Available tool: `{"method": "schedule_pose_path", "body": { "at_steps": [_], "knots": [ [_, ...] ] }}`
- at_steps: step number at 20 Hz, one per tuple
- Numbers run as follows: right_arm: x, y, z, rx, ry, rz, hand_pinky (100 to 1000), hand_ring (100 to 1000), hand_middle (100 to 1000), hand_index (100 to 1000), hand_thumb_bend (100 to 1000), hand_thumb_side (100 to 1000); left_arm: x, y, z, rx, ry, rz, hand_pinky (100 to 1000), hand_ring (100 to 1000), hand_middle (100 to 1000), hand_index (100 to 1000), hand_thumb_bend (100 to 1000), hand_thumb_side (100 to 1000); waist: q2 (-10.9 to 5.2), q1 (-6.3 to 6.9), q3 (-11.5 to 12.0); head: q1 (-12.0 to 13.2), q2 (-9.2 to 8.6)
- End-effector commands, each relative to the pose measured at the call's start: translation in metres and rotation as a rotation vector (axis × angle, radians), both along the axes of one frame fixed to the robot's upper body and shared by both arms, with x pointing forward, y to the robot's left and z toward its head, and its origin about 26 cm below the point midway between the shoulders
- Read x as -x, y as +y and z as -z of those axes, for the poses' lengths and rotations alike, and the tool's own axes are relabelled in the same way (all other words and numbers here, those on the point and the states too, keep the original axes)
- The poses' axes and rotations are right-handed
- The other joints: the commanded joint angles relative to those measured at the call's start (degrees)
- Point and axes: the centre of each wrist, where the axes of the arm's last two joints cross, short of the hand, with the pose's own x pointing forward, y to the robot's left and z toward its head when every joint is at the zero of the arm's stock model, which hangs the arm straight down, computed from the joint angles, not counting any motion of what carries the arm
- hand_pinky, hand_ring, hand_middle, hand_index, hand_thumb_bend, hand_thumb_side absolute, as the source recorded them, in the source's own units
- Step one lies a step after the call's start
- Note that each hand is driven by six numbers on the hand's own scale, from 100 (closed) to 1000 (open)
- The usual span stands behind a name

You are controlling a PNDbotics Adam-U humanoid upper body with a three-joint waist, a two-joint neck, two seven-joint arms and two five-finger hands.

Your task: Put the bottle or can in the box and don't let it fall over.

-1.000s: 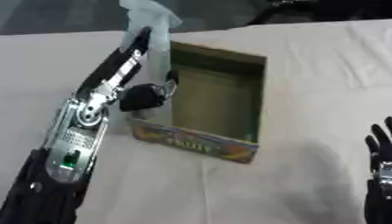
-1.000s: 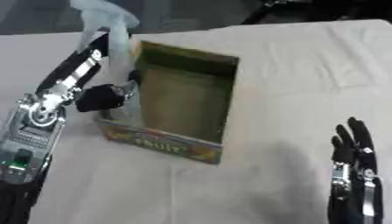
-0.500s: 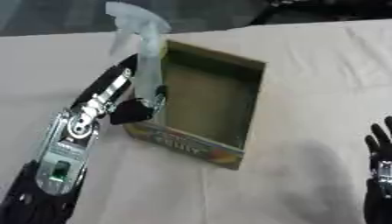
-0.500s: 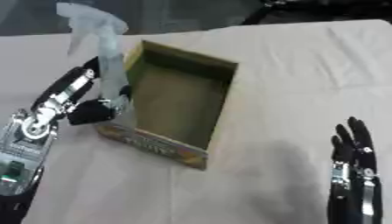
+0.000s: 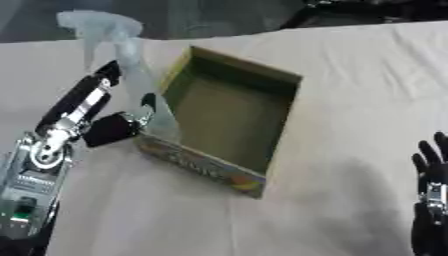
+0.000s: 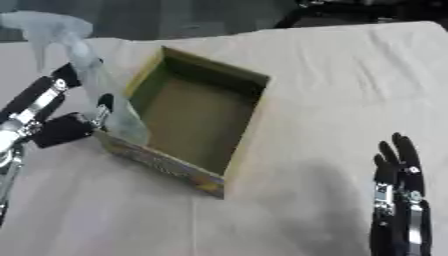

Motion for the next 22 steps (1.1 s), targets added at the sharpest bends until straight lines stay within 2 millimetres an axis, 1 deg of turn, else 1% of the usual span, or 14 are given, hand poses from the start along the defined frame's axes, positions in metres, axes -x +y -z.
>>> {"method": "schedule_pose_path", "body": {
  "at_steps": [1,3,6,7,8,9,11,13,15,18,20,22],
  "knots": [
    [0.001,-0.002,-0.007,0.020,-0.023,0.006,1000,989,1000,1000,100,682,0.005,0.015,-0.011,-0.001,-0.023,-0.004,1000,1000,1000,1000,100,492,-1.61,-0.04,0.17,-0.27,-0.61],
    [0.001,-0.002,-0.007,0.022,-0.023,0.006,1000,989,1000,1000,100,682,0.006,0.021,-0.009,0.001,-0.001,-0.015,1000,1000,1000,970,100,472,-1.58,-0.09,0.21,-0.34,-0.65],
    [0.001,-0.002,-0.007,0.019,-0.026,0.009,1000,989,1000,1000,100,682,0.009,0.029,-0.005,-0.002,0.011,-0.028,1000,1000,1000,967,100,463,-1.47,-0.15,0.22,-0.47,-0.67],
    [0.001,-0.002,-0.007,0.019,-0.027,0.010,1000,989,1000,1000,100,682,0.011,0.033,-0.005,-0.001,0.009,-0.034,1000,1000,1000,965,100,475,-1.42,-0.16,0.25,-0.56,-0.67],
    [0.000,-0.001,-0.007,0.019,-0.028,0.010,1000,989,1000,1000,100,682,0.014,0.038,-0.006,0.004,0.003,-0.037,1000,1000,1000,972,100,502,-1.37,-0.16,0.30,-0.67,-0.66],
    [0.000,-0.001,-0.008,0.019,-0.028,0.010,1000,989,1000,1000,100,682,0.017,0.042,-0.007,0.012,-0.007,-0.033,1000,1000,1000,992,100,558,-1.33,-0.18,0.33,-0.76,-0.68],
    [0.000,-0.001,-0.008,0.019,-0.030,0.009,1000,989,1000,1000,100,682,0.026,0.051,-0.012,0.043,-0.030,0.003,1000,1000,1000,1000,100,672,-1.23,-0.27,0.38,-0.96,-0.82],
    [0.000,-0.001,-0.008,0.016,-0.032,0.012,1000,989,1000,1000,100,682,0.034,0.062,-0.017,0.125,-0.049,0.043,1000,1000,1000,1000,100,672,-1.13,-0.42,0.49,-1.20,-1.04],
    [0.000,0.000,-0.008,0.013,-0.033,0.015,1000,989,1000,1000,100,681,0.041,0.079,-0.021,0.290,-0.096,0.047,1000,1000,1000,1000,100,672,-1.05,-0.65,0.76,-1.43,-1.21],
    [0.000,0.003,-0.007,0.013,-0.032,0.018,1000,989,1000,1000,100,680,0.046,0.101,-0.028,0.530,-0.256,-0.090,1000,1000,1000,1000,100,672,-0.94,-1.13,1.12,-1.51,-1.40],
    [0.000,0.005,-0.006,0.011,-0.031,0.019,1000,989,1000,1000,100,679,0.048,0.104,-0.029,0.630,-0.345,-0.181,1000,1000,1000,1000,100,672,-0.84,-1.51,1.19,-1.45,-1.54],
    [-0.001,0.007,-0.006,0.010,-0.030,0.019,1000,989,1000,1000,100,679,0.048,0.104,-0.028,0.677,-0.378,-0.221,1000,1000,1000,1000,100,672,-0.73,-1.81,1.20,-1.31,-1.64]
  ]
}}
